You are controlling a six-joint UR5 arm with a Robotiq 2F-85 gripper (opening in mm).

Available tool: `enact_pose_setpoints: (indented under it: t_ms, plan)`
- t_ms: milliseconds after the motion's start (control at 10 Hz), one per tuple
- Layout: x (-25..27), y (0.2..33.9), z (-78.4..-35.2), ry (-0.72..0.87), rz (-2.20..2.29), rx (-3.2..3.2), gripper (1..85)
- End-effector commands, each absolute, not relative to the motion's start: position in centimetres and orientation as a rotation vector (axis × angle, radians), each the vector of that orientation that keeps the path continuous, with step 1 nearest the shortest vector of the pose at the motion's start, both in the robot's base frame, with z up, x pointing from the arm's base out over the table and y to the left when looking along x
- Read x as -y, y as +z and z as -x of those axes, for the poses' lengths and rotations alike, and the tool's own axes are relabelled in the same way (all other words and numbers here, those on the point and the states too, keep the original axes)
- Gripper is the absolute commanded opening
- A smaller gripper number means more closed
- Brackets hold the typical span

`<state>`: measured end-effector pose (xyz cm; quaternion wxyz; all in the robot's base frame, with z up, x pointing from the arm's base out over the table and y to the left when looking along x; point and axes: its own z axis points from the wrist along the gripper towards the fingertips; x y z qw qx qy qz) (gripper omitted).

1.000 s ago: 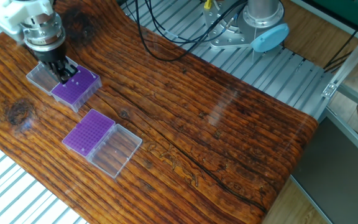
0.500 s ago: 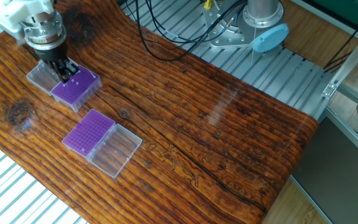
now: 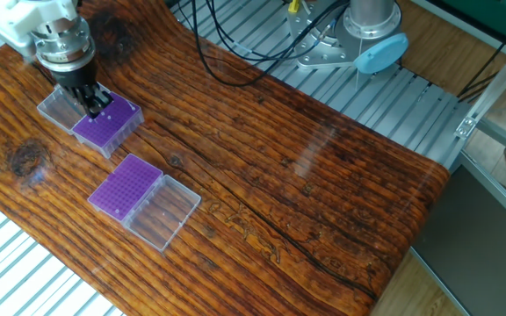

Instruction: Transfer all small pipette tips from one holder to another

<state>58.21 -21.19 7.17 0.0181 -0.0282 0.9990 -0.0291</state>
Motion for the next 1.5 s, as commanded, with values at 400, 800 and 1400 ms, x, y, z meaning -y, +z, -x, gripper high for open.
enact_pose_setpoints:
  t_ms: [400,800,1400]
  plan:
    - [21.0,6.1,-58.8,-0.07,0.094,-3.077,1.0]
    - [21.0,5.7,-59.3,-0.066,0.108,-3.063,1.0]
    - [21.7,5.1,-58.5,-0.083,0.262,-3.09,18.3]
